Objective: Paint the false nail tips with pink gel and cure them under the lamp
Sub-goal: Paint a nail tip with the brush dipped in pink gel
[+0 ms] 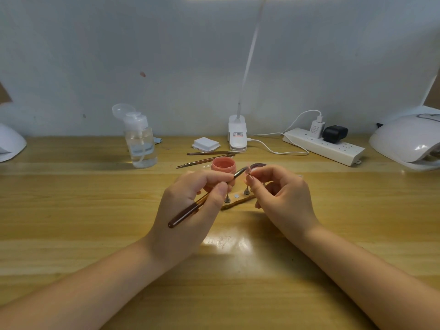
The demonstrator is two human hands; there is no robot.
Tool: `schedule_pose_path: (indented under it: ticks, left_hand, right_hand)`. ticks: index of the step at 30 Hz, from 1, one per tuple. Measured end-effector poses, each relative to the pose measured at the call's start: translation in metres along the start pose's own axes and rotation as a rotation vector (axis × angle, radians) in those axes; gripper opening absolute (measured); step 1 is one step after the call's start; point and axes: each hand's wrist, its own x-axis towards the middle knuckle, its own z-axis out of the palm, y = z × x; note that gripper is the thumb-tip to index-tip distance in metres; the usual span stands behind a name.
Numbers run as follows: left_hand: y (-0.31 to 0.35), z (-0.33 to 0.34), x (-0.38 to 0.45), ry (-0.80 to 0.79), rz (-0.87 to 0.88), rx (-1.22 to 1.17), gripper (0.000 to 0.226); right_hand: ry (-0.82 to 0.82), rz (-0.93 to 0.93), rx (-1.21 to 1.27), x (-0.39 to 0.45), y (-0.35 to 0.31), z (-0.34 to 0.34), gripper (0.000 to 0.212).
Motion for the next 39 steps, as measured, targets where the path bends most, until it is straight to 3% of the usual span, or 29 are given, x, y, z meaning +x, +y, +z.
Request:
schedule_pose_path:
  ticks: [34,39]
  left_hand:
    - [0.0,-0.0037,0.0014,0.034,-0.022,-0.005,0.028]
    - [0.0014,-0.0011,0.0009,-0.025,-0.008,0.027,0.03]
  right_hand:
    - [0.005,0.0,0.044,-0.0001,-0.0001,-0.0002,0.006]
    - [-0.001,-0.008,0.041,-0.0006,-0.0008,0.0,0.007]
